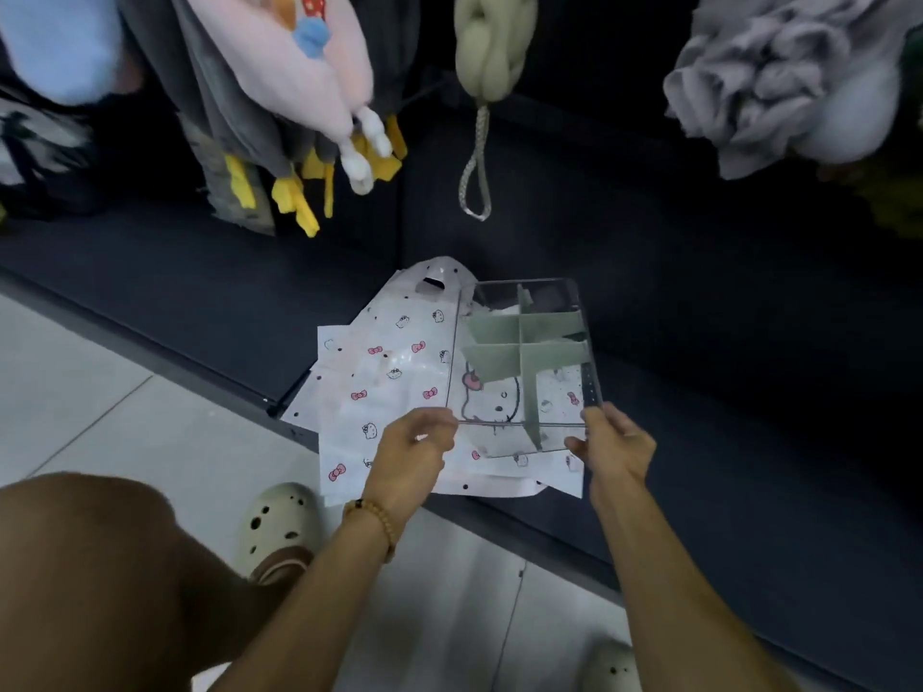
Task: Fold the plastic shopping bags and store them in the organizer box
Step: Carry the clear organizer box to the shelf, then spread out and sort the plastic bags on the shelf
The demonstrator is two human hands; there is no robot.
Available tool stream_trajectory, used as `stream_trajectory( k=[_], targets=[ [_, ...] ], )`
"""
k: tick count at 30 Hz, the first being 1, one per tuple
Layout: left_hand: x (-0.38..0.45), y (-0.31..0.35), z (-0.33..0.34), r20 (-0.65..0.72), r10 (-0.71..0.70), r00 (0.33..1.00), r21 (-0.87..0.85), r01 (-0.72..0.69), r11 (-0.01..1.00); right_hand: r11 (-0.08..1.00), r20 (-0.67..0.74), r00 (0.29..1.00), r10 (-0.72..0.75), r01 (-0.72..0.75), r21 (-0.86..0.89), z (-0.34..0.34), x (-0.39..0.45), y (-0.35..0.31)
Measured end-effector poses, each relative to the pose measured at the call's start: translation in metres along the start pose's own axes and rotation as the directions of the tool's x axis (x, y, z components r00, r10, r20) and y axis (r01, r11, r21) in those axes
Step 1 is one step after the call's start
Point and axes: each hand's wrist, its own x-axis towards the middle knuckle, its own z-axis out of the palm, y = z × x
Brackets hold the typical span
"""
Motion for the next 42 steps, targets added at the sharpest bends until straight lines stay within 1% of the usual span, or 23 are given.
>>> stream_trajectory(
  k=[2, 5, 11, 14, 17, 22, 25, 28, 32, 34, 35, 36, 37, 38, 39, 40, 41, 42],
  targets=[
    [0.017, -0.007, -0.016, -0.058, -0.029, 0.998, -0.023, 0.028, 0.999, 1.000, 0.049, 0.999, 0.013, -0.014, 0.022, 0.024, 0.005, 0.005],
    [0.044, -0.013, -0.049, -0.181, -0.069, 0.981, -0.048, 0.061, 0.997, 0.996, 0.115, 0.991, 0.069, -0.075, 0.048, 0.079, 0.006, 0.017],
    [0.080, -0.016, -0.122, -0.350, -0.053, 0.935, 0.002, 0.057, 0.998, 0.983, 0.279, 0.950, 0.144, -0.169, 0.068, 0.214, -0.015, 0.045],
    [0.097, -0.018, -0.155, -0.397, -0.035, 0.917, 0.030, 0.051, 0.998, 0.973, 0.314, 0.931, 0.186, -0.220, 0.075, 0.282, -0.033, 0.064],
    [0.112, -0.022, -0.182, -0.456, -0.062, 0.888, -0.006, 0.066, 0.998, 0.966, 0.325, 0.917, 0.230, -0.256, 0.040, 0.332, -0.048, 0.087],
    [0.132, -0.030, -0.210, -0.496, -0.093, 0.863, -0.065, 0.070, 0.995, 0.951, 0.325, 0.902, 0.284, -0.309, 0.027, 0.383, -0.060, 0.117],
    [0.140, -0.031, -0.214, -0.510, -0.095, 0.855, -0.064, 0.072, 0.995, 0.956, 0.358, 0.890, 0.281, -0.293, -0.022, 0.400, -0.065, 0.128],
    [0.142, -0.034, -0.216, -0.507, -0.096, 0.857, -0.053, 0.080, 0.995, 0.958, 0.406, 0.869, 0.282, -0.234, -0.166, 0.406, -0.067, 0.133],
    [0.137, -0.041, -0.214, -0.490, -0.096, 0.866, -0.033, 0.091, 0.995, 0.939, 0.482, 0.837, 0.258, -0.099, -0.330, 0.394, -0.062, 0.126],
    [0.134, -0.045, -0.205, -0.468, -0.099, 0.878, 0.003, 0.113, 0.994, 0.928, 0.548, 0.809, 0.213, 0.007, -0.372, 0.373, -0.058, 0.114],
    [0.132, -0.047, -0.197, -0.449, -0.100, 0.888, 0.029, 0.126, 0.992, 0.923, 0.586, 0.793, 0.164, 0.086, -0.375, 0.357, -0.054, 0.107],
    [0.130, -0.050, -0.188, -0.421, -0.101, 0.902, 0.061, 0.139, 0.988, 0.902, 0.619, 0.780, 0.091, 0.200, -0.384, 0.337, -0.047, 0.100],
    [0.128, -0.053, -0.176, -0.381, -0.099, 0.919, 0.104, 0.149, 0.983, 0.850, 0.643, 0.766, 0.013, 0.330, -0.410, 0.312, -0.038, 0.093],
    [0.126, -0.058, -0.162, -0.331, -0.089, 0.939, 0.163, 0.150, 0.975, 0.774, 0.655, 0.754, -0.050, 0.444, -0.452, 0.283, -0.028, 0.087],
    [0.124, -0.064, -0.148, -0.273, -0.070, 0.960, 0.228, 0.136, 0.964, 0.675, 0.653, 0.751, -0.096, 0.531, -0.512, 0.252, -0.015, 0.083],
    [0.122, -0.069, -0.134, -0.214, -0.048, 0.976, 0.282, 0.109, 0.953, 0.568, 0.639, 0.758, -0.130, 0.585, -0.578, 0.221, 0.000, 0.081],
    [0.121, -0.074, -0.121, -0.163, -0.029, 0.986, 0.320, 0.081, 0.944, 0.472, 0.623, 0.771, -0.135, 0.603, -0.643, 0.191, 0.015, 0.080],
    [0.121, -0.078, -0.109, -0.127, -0.016, 0.992, 0.358, 0.061, 0.932, 0.380, 0.606, 0.791, -0.088, 0.589, -0.713, 0.163, 0.028, 0.079]
  ],
)
